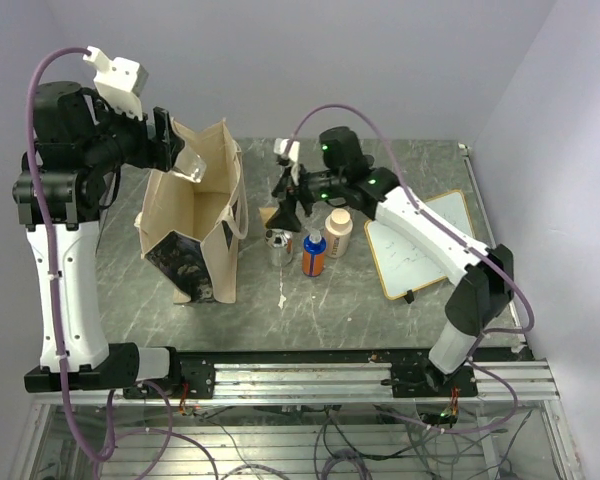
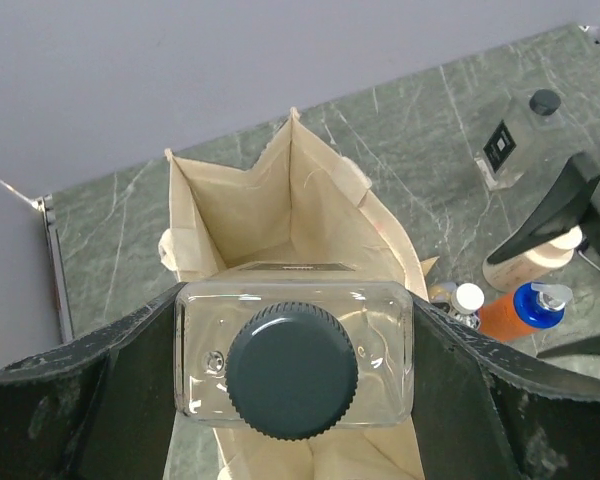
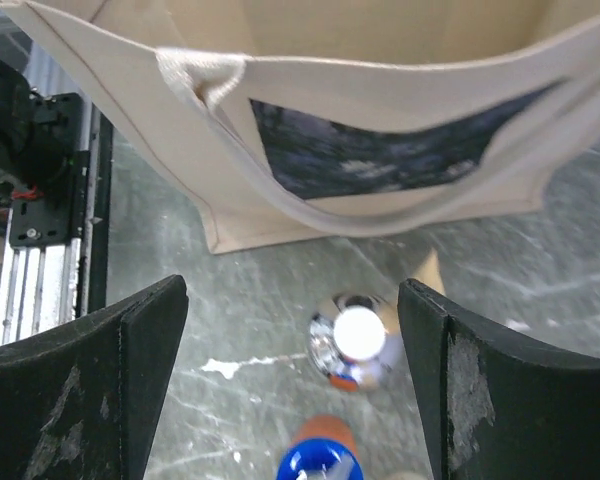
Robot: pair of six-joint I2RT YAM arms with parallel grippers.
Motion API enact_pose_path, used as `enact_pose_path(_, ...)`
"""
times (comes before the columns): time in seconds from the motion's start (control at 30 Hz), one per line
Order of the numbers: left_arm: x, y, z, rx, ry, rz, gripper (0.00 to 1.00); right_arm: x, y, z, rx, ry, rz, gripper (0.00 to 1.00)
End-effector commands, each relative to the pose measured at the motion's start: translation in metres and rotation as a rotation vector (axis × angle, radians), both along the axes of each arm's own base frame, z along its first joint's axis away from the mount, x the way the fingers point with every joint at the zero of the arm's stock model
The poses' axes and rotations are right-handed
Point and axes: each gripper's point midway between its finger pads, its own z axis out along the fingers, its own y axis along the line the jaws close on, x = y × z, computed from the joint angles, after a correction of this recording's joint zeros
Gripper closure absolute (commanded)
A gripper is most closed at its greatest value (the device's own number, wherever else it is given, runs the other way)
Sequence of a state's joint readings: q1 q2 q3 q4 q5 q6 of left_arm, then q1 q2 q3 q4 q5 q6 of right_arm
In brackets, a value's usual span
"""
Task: Place the personal care products into the canvas bag
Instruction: Place the care product in the canvas bag.
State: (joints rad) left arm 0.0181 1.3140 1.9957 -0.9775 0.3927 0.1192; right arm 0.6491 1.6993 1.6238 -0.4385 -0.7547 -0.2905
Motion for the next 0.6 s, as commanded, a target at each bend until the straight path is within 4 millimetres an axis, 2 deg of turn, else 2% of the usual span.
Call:
enact_pose_path(0.0,0.017,0.008,0.036,-0.037,-0.162,0.06,0.93,-0.01,0.039,0.008,0.047,0.005,0.036,0.15)
enact_pose_path(0.2,0.036,0.009,0.019,-0.064,-0.117,0.081,0.93,-0.02,0.073,-0.014,0.037,0.042,0.042,0.2)
enact_pose_path(0.37,0.05,0.006,0.003,-0.078,-0.084,0.106,0.93,-0.021,0.086,-0.029,0.039,0.071,0.033,0.24)
enact_pose_path(0.43,0.056,0.003,-0.004,-0.082,-0.075,0.125,0.93,-0.02,0.088,-0.031,0.043,0.078,0.017,0.32)
enact_pose_path(0.57,0.065,-0.007,-0.013,-0.099,-0.066,0.148,0.93,-0.019,0.095,-0.035,0.05,0.089,0.011,0.4)
